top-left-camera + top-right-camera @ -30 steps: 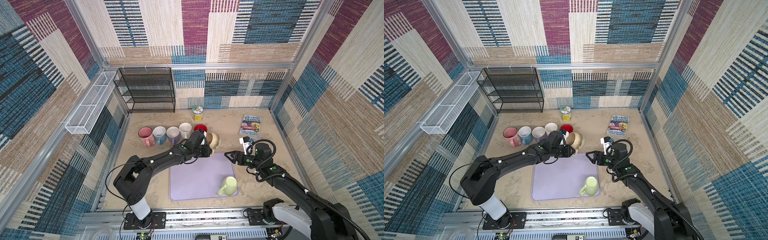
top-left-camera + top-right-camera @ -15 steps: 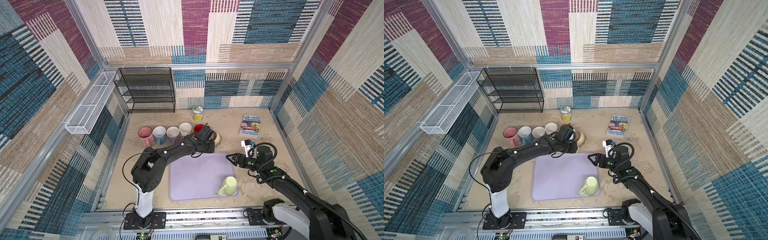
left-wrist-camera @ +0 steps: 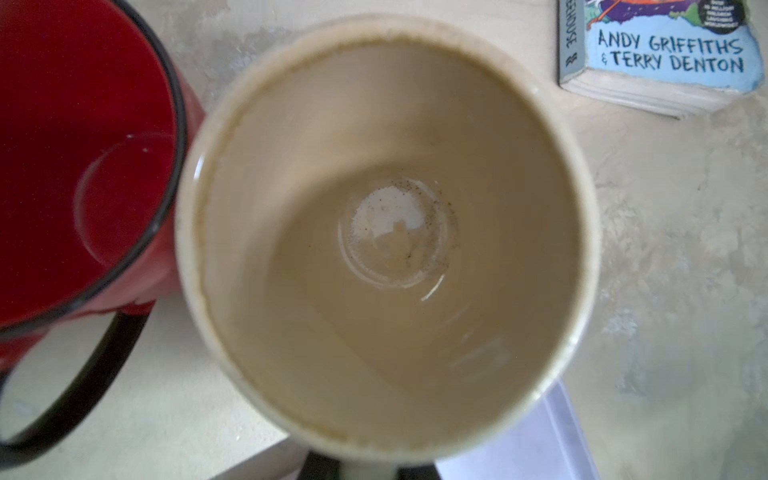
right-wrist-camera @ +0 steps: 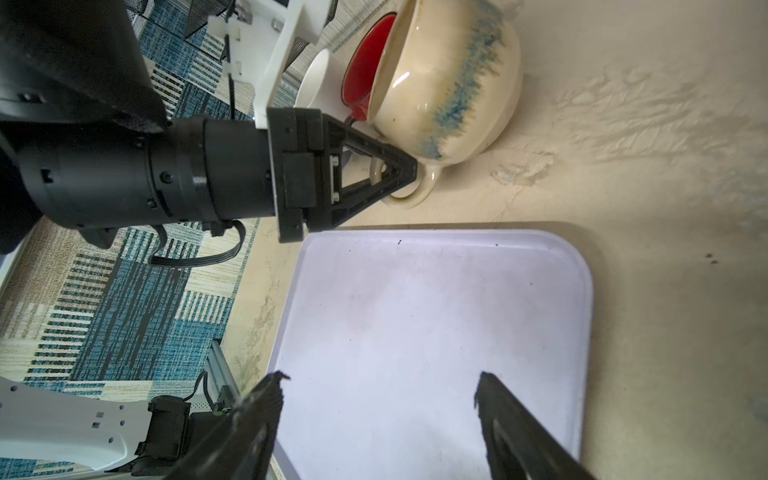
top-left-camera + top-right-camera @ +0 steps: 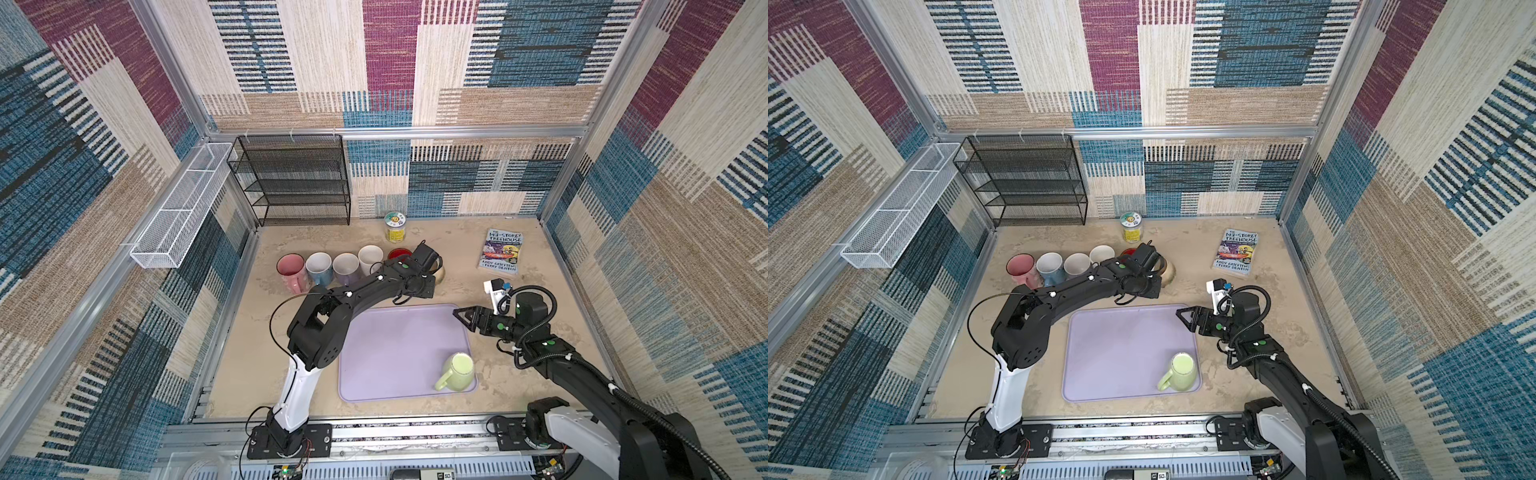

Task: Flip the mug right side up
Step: 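Carry the cream mug upright with the left gripper beside the red mug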

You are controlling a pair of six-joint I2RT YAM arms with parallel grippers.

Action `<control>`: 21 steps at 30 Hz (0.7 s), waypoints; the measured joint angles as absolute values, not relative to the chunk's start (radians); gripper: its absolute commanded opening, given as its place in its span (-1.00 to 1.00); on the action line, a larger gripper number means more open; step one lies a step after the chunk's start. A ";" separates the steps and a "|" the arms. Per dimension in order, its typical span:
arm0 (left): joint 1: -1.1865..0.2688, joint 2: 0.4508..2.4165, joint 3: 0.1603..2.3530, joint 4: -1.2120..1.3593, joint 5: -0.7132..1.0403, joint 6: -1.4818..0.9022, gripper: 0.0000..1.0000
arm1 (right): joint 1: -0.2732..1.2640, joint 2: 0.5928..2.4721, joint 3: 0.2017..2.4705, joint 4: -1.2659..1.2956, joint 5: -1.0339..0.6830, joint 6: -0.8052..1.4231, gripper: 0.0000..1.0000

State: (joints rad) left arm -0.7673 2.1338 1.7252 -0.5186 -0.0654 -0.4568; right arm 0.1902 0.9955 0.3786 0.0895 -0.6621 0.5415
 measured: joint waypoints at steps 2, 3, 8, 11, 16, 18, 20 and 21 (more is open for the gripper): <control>-0.768 2.159 1.765 -0.536 -0.085 -0.445 -1.00 | 0.190 0.995 0.379 0.089 -0.662 0.542 0.52; -0.768 2.172 1.785 -0.546 -0.095 -0.439 -1.00 | 0.189 0.995 0.379 0.090 -0.663 0.542 0.52; -0.773 2.226 1.847 -0.571 -0.144 -0.416 -1.00 | 0.188 0.996 0.379 0.092 -0.663 0.542 0.52; -0.780 2.246 1.869 -0.593 -0.174 -0.409 -1.00 | 0.186 0.997 0.379 0.093 -0.667 0.542 0.52; -0.788 2.285 1.923 -0.616 -0.217 -0.379 -1.00 | 0.183 1.005 0.379 0.093 -0.673 0.542 0.52; -0.791 2.301 1.947 -0.626 -0.237 -0.371 -1.00 | 0.183 1.006 0.379 0.093 -0.673 0.542 0.52; -0.793 2.309 1.961 -0.639 -0.254 -0.366 -1.00 | 0.181 1.008 0.379 0.094 -0.673 0.542 0.52; -0.794 2.312 1.965 -0.644 -0.262 -0.364 -1.00 | 0.181 1.009 0.379 0.096 -0.674 0.542 0.52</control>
